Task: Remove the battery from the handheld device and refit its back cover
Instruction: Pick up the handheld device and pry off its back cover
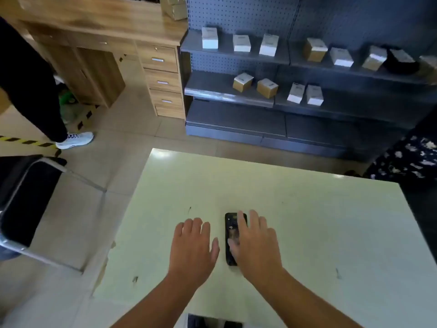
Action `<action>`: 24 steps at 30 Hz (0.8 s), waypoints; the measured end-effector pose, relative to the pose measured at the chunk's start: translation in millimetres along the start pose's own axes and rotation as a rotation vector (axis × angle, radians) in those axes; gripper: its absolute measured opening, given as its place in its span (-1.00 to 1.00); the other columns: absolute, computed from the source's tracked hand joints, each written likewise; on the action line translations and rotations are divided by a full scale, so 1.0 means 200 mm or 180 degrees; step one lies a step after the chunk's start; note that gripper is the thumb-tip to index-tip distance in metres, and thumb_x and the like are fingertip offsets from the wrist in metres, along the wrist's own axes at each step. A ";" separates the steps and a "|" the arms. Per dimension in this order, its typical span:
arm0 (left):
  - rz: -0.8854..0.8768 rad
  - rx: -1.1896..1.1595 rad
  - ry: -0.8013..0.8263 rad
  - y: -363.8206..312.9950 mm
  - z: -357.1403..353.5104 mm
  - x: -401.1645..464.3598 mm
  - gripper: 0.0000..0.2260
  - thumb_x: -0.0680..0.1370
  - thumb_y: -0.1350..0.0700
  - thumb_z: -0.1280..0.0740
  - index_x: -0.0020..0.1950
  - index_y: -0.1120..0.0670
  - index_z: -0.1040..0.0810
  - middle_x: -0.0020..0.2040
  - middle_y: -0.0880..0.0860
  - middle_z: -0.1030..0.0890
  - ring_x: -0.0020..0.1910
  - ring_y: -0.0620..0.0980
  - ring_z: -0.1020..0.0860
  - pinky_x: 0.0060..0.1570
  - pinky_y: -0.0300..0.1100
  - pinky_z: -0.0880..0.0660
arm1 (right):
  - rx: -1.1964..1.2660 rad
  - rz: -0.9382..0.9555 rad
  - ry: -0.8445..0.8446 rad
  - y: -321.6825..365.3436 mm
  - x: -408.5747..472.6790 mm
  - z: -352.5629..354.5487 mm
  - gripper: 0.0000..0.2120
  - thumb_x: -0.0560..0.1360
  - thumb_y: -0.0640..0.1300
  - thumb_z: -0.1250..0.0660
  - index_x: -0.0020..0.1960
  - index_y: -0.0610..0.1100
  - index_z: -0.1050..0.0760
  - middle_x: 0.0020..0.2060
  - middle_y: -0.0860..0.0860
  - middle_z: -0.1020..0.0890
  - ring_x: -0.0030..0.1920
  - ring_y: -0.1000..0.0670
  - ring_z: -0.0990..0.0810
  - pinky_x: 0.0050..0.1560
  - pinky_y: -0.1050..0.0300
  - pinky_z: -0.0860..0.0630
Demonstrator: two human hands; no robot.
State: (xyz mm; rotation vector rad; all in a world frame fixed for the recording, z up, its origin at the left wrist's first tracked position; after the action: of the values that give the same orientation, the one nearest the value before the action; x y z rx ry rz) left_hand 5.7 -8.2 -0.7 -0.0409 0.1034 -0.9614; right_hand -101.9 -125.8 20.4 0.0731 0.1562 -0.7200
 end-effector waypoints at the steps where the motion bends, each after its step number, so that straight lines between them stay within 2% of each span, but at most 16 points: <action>1: 0.0020 -0.0066 0.0037 0.02 -0.03 0.01 -0.65 0.58 -0.09 -0.18 0.09 0.13 -0.60 -0.01 0.11 -0.63 -0.03 0.14 -0.57 0.08 0.07 -0.50 | 0.0051 -0.0037 0.0176 0.04 0.03 -0.06 -0.32 0.55 0.17 -0.31 0.56 -0.11 -0.25 0.43 -0.19 -0.43 0.26 -0.19 -0.50 0.08 -0.07 -0.56; 4: 0.0011 -0.0192 -0.0130 0.06 -0.14 0.04 -0.68 0.58 -0.07 -0.22 0.08 0.13 -0.61 -0.02 0.11 -0.64 -0.04 0.15 -0.58 0.06 0.07 -0.52 | 0.0001 -0.0061 0.0338 0.12 0.10 -0.25 -0.25 0.57 0.21 -0.26 0.63 -0.09 -0.11 0.56 -0.22 -0.25 0.43 -0.21 -0.39 0.15 -0.10 -0.55; 8: 0.0099 -0.0294 -0.0193 0.10 -0.21 0.08 -0.67 0.61 -0.08 -0.20 0.09 0.11 -0.63 0.01 0.10 -0.67 -0.01 0.13 -0.60 0.08 0.06 -0.54 | -0.0021 -0.0199 0.0512 0.16 0.18 -0.41 -0.22 0.62 0.20 -0.20 0.66 -0.07 0.08 0.63 -0.22 -0.03 0.56 -0.23 -0.20 0.28 -0.11 -0.50; 10: 0.0137 -0.0354 -0.0093 0.12 -0.22 0.08 -0.65 0.61 -0.09 -0.17 0.11 0.11 -0.63 0.02 0.09 -0.67 0.00 0.13 -0.60 0.08 0.05 -0.54 | -0.0039 -0.0332 0.0582 0.17 0.19 -0.45 -0.22 0.61 0.15 -0.26 0.65 -0.08 0.04 0.63 -0.24 -0.05 0.56 -0.26 -0.19 0.24 -0.14 -0.53; 13: 0.0156 -0.0427 -0.0087 0.15 -0.24 0.07 -0.63 0.62 -0.09 -0.15 0.13 0.10 -0.63 0.04 0.09 -0.67 0.02 0.12 -0.60 0.09 0.04 -0.53 | -0.0038 -0.0449 0.0601 0.18 0.20 -0.48 -0.22 0.52 0.03 -0.41 0.62 -0.11 -0.14 0.58 -0.25 -0.21 0.49 -0.31 -0.30 0.08 -0.18 -0.62; 16: 0.0216 -0.0510 -0.0069 0.18 -0.26 0.07 -0.63 0.62 -0.09 -0.14 0.13 0.10 -0.64 0.05 0.09 -0.67 0.02 0.12 -0.60 0.09 0.04 -0.53 | 0.0043 -0.0492 0.0524 0.16 0.21 -0.49 -0.21 0.46 -0.05 -0.47 0.60 -0.10 -0.21 0.54 -0.24 -0.30 0.46 -0.32 -0.34 -0.06 -0.16 -0.68; 18: 0.0241 -0.0519 -0.0014 0.19 -0.28 0.07 -0.64 0.62 -0.09 -0.16 0.14 0.10 -0.64 0.05 0.09 -0.67 0.03 0.12 -0.60 0.10 0.04 -0.53 | 0.0129 -0.0559 0.0511 0.16 0.22 -0.48 -0.19 0.49 -0.04 -0.43 0.63 -0.05 -0.12 0.55 -0.21 -0.27 0.48 -0.30 -0.31 -0.06 -0.12 -0.69; 21: 0.0252 -0.0554 0.0069 0.19 -0.31 0.07 -0.65 0.62 -0.08 -0.17 0.13 0.10 -0.64 0.05 0.09 -0.67 0.02 0.12 -0.60 0.09 0.03 -0.53 | 0.0167 -0.0639 0.0557 0.15 0.24 -0.49 -0.24 0.59 0.01 -0.26 0.64 0.06 0.09 0.63 -0.13 -0.07 0.53 -0.22 -0.21 0.01 -0.01 -0.66; 24: 0.0281 -0.0598 0.0184 0.19 -0.33 0.05 -0.65 0.63 -0.09 -0.17 0.13 0.08 -0.64 0.06 0.07 -0.67 0.04 0.10 -0.60 0.10 0.02 -0.54 | 0.0244 -0.0714 0.0550 0.14 0.27 -0.46 -0.29 0.58 0.01 -0.26 0.61 0.08 0.02 0.59 -0.09 -0.09 0.43 -0.17 -0.31 -0.06 0.05 -0.65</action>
State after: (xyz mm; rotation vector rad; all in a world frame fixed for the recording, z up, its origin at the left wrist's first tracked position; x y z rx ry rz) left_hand 36.2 6.3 -70.8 -0.1802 0.2469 -0.8625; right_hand -54.5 -128.3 -79.3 0.1935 0.3056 -0.9438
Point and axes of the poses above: each hand's wrist, its own x-axis towards the middle knuckle, its own z-axis out of the back of the hand, y = z × x, the point moved 1 cm from there along x, towards the middle knuckle
